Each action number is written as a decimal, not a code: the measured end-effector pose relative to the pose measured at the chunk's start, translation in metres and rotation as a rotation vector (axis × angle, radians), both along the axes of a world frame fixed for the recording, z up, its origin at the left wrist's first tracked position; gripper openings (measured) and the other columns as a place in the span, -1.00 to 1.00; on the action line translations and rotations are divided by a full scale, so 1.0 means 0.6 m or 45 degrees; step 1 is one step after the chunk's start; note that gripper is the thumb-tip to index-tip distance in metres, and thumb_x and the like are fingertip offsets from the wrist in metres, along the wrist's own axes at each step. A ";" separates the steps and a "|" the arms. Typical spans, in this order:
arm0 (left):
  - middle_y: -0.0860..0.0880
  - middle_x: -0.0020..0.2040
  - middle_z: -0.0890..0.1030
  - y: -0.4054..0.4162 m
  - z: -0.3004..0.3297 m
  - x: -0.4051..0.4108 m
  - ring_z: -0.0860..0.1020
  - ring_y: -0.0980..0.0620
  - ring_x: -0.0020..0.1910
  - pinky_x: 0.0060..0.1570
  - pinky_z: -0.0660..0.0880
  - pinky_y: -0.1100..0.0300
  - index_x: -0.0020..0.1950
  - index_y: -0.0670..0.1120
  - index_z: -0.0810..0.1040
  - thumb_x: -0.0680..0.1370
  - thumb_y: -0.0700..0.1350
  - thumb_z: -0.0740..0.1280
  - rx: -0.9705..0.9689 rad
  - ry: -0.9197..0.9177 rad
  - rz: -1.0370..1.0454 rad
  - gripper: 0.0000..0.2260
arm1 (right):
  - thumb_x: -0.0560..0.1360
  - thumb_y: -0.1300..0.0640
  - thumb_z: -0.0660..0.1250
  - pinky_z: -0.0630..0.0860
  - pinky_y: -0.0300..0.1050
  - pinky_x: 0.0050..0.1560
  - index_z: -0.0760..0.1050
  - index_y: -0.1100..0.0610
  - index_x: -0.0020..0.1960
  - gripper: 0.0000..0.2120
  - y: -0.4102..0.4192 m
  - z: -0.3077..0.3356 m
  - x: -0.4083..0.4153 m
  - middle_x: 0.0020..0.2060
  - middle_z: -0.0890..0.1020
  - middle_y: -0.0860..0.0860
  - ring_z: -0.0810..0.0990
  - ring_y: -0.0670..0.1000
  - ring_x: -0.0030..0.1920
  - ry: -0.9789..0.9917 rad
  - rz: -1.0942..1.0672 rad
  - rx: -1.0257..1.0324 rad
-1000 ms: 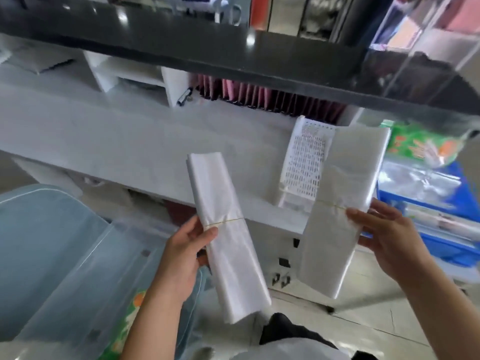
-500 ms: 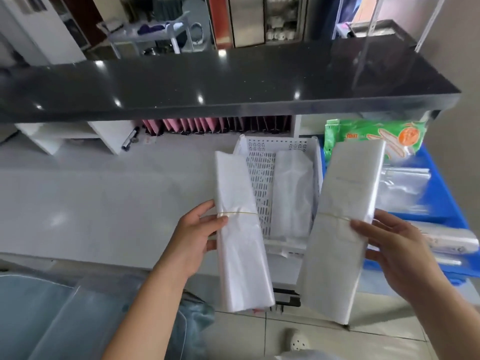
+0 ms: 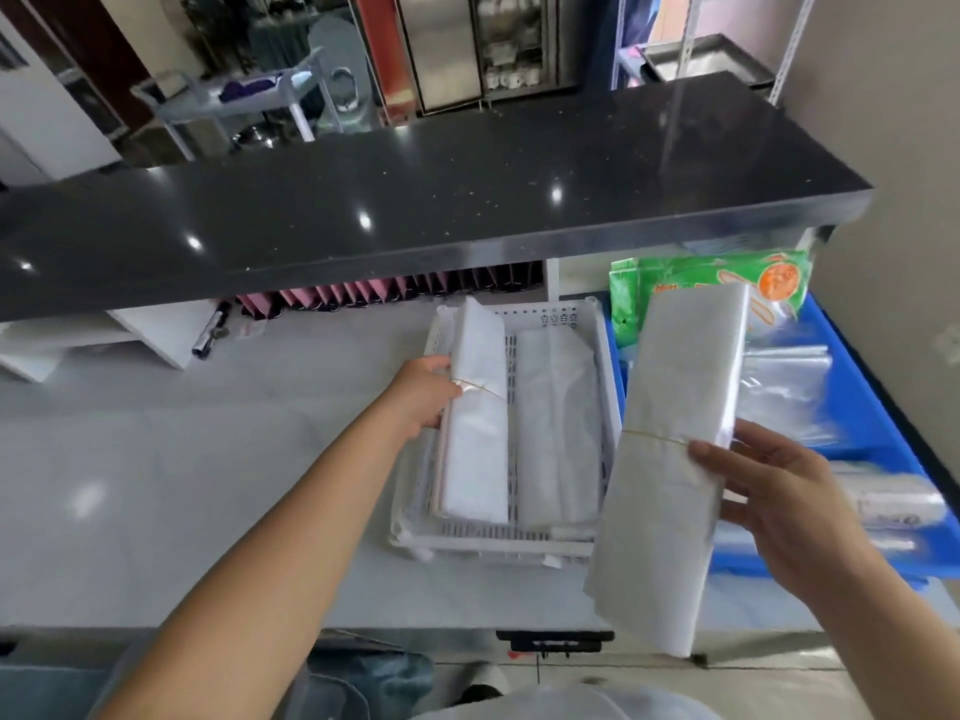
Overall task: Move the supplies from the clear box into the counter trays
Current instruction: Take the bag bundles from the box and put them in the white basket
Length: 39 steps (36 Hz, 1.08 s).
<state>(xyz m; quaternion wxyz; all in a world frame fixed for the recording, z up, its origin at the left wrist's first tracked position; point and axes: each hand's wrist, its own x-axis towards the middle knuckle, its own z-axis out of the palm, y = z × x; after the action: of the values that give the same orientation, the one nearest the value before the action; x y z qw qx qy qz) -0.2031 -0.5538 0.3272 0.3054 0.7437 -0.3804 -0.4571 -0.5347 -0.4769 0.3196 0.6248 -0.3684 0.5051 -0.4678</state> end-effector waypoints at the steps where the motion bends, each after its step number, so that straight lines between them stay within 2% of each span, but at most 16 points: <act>1: -0.08 -0.04 0.62 -0.002 -0.001 -0.003 0.63 -0.06 -0.15 -0.24 0.64 0.07 0.37 -0.09 0.48 0.54 -0.36 0.27 0.007 -0.123 -0.065 -0.59 | 0.45 0.26 0.41 0.65 0.16 -0.04 0.63 0.19 0.12 -0.76 0.003 0.002 0.004 0.01 0.69 0.26 0.68 0.27 0.01 -0.001 -0.005 0.001; 3: -0.11 0.15 0.60 -0.001 -0.003 -0.006 0.60 -0.15 0.04 -0.07 0.62 0.02 0.41 -0.05 0.43 0.53 -0.30 0.20 0.005 -0.548 -0.285 -0.55 | 0.43 0.25 0.43 0.66 0.04 -0.16 0.64 0.19 0.11 -0.74 0.008 0.007 0.013 0.01 0.69 0.26 0.70 0.22 -0.04 -0.013 -0.016 0.002; 5: -0.12 0.43 0.42 0.003 -0.014 -0.007 0.49 -0.18 0.28 0.09 0.52 0.03 0.55 0.01 0.23 0.54 -0.24 0.19 -0.012 -0.906 -0.510 -0.43 | 0.36 0.22 0.46 0.66 0.00 -0.18 0.64 0.21 0.11 -0.68 0.008 0.010 0.023 0.01 0.68 0.29 0.69 0.19 -0.08 -0.031 -0.039 0.004; 6: -0.09 0.53 0.29 0.005 -0.019 -0.010 0.41 -0.16 0.39 0.17 0.47 0.03 0.59 0.03 0.14 0.56 -0.20 0.21 -0.022 -0.967 -0.592 -0.40 | 0.33 0.20 0.47 0.65 0.01 -0.17 0.64 0.22 0.11 -0.65 0.007 0.012 0.028 0.02 0.68 0.30 0.69 0.19 -0.09 -0.032 -0.054 0.005; 8: -0.03 0.61 0.11 0.010 -0.029 -0.016 0.23 -0.11 0.52 0.31 0.38 -0.01 0.60 0.08 0.06 0.59 -0.08 0.24 -0.029 -0.997 -0.760 -0.38 | 0.31 0.19 0.47 0.64 0.03 -0.16 0.63 0.23 0.11 -0.63 0.007 0.014 0.037 0.02 0.67 0.31 0.68 0.20 -0.09 -0.022 -0.079 0.004; 12: 0.00 0.64 -0.09 0.025 -0.060 -0.027 -0.07 -0.09 0.60 0.47 0.16 -0.12 0.61 0.13 0.02 0.58 0.03 0.25 0.142 -1.099 -1.088 -0.35 | 0.30 0.21 0.47 0.62 -0.09 -0.31 0.62 0.26 0.10 -0.62 0.011 0.011 0.066 -0.08 0.70 0.24 0.70 0.12 -0.19 -0.045 -0.126 0.028; 16: -0.07 0.64 -0.10 0.030 -0.094 -0.022 -0.12 -0.14 0.60 0.54 -0.08 -0.15 0.59 0.07 0.13 0.60 0.13 0.22 0.180 -1.278 -1.259 -0.41 | 0.31 0.20 0.48 0.62 -0.08 -0.30 0.63 0.26 0.08 -0.65 0.010 0.009 0.088 -0.06 0.71 0.25 0.70 0.14 -0.15 -0.044 -0.109 0.043; 19: -0.08 0.64 -0.10 0.030 -0.107 -0.013 -0.08 -0.15 0.60 0.54 -0.09 -0.15 0.58 0.08 0.17 0.60 0.15 0.21 0.143 -1.276 -1.255 -0.43 | 0.30 0.20 0.49 0.62 -0.05 -0.28 0.64 0.25 0.08 -0.65 0.003 0.007 0.097 -0.04 0.71 0.24 0.71 0.14 -0.13 -0.013 -0.101 0.047; 22: -0.09 0.64 -0.08 0.031 -0.108 -0.003 -0.06 -0.15 0.60 0.53 -0.03 -0.12 0.58 0.08 0.15 0.60 0.14 0.20 0.095 -1.216 -1.263 -0.43 | 0.29 0.20 0.50 0.62 -0.03 -0.26 0.63 0.27 0.10 -0.62 -0.007 0.007 0.107 -0.02 0.70 0.25 0.70 0.15 -0.13 0.002 -0.089 0.061; 25: -0.06 0.64 -0.02 0.040 -0.097 0.012 -0.02 -0.11 0.59 0.52 0.04 -0.05 0.60 0.08 0.10 0.62 0.09 0.19 -0.051 -1.055 -1.180 -0.43 | 0.27 0.19 0.51 0.63 -0.02 -0.25 0.64 0.26 0.06 -0.63 -0.024 0.012 0.124 -0.04 0.71 0.25 0.71 0.17 -0.13 0.025 -0.028 0.096; 29: 0.02 0.61 0.12 0.071 -0.085 0.050 0.05 0.01 0.58 0.51 0.10 0.06 0.56 0.12 0.19 0.62 0.00 0.21 -0.352 -0.674 -0.795 -0.50 | 0.30 0.23 0.50 0.66 0.02 -0.25 0.63 0.27 0.05 -0.67 -0.056 0.014 0.160 -0.11 0.73 0.22 0.72 0.15 -0.20 0.113 0.032 0.191; 31: 0.06 0.57 0.22 0.090 -0.085 0.073 0.16 0.05 0.54 0.47 0.17 0.14 0.53 0.11 0.26 0.61 -0.03 0.27 -0.451 -0.469 -0.574 -0.51 | 0.39 0.30 0.47 0.64 -0.05 -0.34 0.61 0.28 0.02 -0.79 -0.076 0.013 0.184 -0.19 0.73 0.17 0.70 0.10 -0.29 0.143 0.069 0.242; 34: 0.17 0.49 0.30 0.119 -0.095 0.106 0.27 0.18 0.44 0.33 0.24 0.24 0.50 0.15 0.29 0.57 -0.02 0.34 -0.414 -0.150 -0.233 -0.49 | 0.43 0.34 0.45 0.57 -0.15 -0.43 0.58 0.21 -0.11 -0.91 -0.113 0.004 0.225 -0.29 0.71 0.09 0.67 0.02 -0.39 0.143 0.137 0.311; 37: 0.13 0.47 0.36 0.143 -0.108 0.127 0.37 0.13 0.39 0.36 0.33 0.12 0.47 0.16 0.32 0.58 -0.04 0.35 -0.264 0.236 0.008 -0.52 | 0.43 0.30 0.46 0.59 -0.13 -0.37 0.61 0.17 -0.17 -0.93 -0.156 -0.008 0.271 -0.25 0.71 0.09 0.68 0.02 -0.34 0.145 0.274 0.335; 39: 0.07 0.41 0.45 0.153 -0.111 0.135 0.47 0.11 0.32 0.37 0.40 -0.02 0.45 0.12 0.38 0.59 -0.07 0.35 -0.195 0.447 0.078 -0.57 | 0.42 0.29 0.48 0.59 -0.12 -0.35 0.62 0.16 -0.12 -0.92 -0.179 -0.016 0.304 -0.19 0.70 0.11 0.69 0.04 -0.31 0.158 0.305 0.338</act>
<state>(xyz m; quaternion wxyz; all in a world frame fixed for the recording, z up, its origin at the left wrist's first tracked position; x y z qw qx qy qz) -0.1219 -0.4618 0.2608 0.4365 0.6383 -0.3324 -0.5400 -0.3525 -0.5846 0.3098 0.6868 -0.3685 0.5524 -0.2956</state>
